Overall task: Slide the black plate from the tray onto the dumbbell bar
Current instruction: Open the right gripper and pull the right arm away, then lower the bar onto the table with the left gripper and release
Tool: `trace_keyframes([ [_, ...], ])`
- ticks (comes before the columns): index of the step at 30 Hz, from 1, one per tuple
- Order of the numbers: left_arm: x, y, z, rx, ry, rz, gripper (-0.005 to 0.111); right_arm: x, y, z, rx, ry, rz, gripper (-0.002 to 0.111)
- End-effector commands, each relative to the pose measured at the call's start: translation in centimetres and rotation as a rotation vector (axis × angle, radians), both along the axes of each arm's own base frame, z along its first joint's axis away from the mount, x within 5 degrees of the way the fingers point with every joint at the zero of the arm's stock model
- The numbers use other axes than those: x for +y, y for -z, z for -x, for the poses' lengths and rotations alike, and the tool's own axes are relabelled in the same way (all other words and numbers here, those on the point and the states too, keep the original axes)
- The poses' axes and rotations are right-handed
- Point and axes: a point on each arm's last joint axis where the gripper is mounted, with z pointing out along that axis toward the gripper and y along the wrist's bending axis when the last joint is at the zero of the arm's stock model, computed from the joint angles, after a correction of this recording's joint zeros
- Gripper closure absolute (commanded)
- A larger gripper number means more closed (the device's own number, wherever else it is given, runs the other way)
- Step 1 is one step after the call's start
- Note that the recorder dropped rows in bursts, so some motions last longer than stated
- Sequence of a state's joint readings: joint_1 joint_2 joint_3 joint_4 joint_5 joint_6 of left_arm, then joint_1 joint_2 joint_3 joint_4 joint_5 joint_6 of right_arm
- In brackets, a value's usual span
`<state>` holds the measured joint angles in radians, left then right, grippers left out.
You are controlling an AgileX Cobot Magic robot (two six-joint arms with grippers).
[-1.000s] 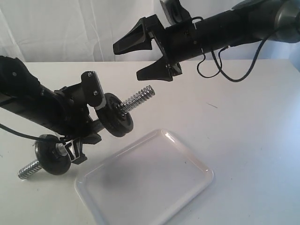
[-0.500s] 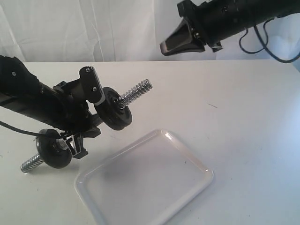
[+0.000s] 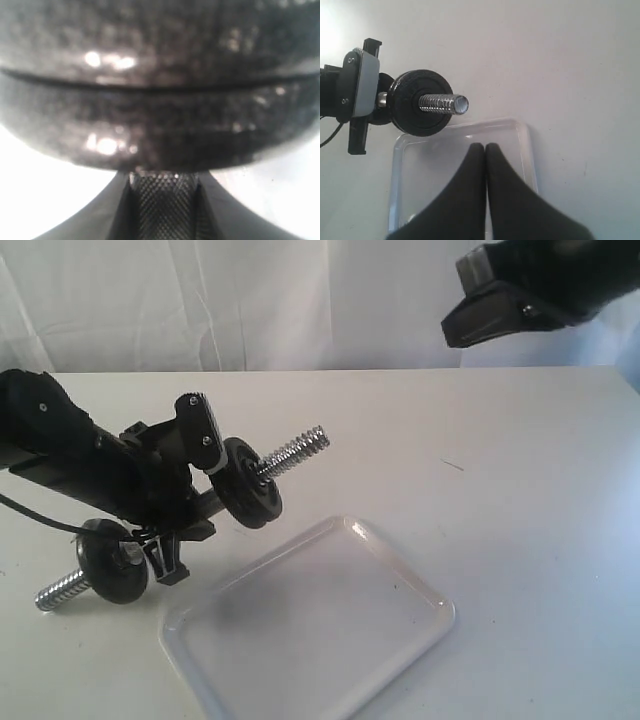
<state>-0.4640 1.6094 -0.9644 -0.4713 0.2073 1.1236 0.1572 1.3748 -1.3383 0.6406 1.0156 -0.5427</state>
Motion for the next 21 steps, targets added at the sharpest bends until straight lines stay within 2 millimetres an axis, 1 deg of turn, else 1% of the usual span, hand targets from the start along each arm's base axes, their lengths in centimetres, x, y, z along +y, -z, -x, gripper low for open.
trace_keyframes([
  [1,1.1,-4.8,-2.4,-0.304,-0.191,0.132,0.107,-1.2,1.6,3.9,-0.048,0.077,0.004,0.108],
  [3,1.6,-4.9,-2.7,-0.308,-0.211,0.133,0.107,-1.5,2.5,5.6,-0.049,0.092,0.003,0.108],
  [7,1.7,-5.0,-2.8,-0.318,-0.214,0.134,0.107,-2.1,5.0,8.8,-0.029,0.116,0.000,0.108],
  [13,1.8,-5.2,-3.1,-0.353,-0.233,0.138,0.107,-3.3,7.9,12.1,-0.120,0.217,-0.019,0.108],
  [17,1.6,-5.0,-3.6,-0.356,-0.247,0.141,0.107,-3.6,8.9,13.5,-0.146,0.212,-0.007,0.108],
  [21,1.1,-4.4,-4.8,-0.328,-0.275,0.162,0.107,-3.7,8.9,14.5,-0.175,0.208,-0.010,0.108],
])
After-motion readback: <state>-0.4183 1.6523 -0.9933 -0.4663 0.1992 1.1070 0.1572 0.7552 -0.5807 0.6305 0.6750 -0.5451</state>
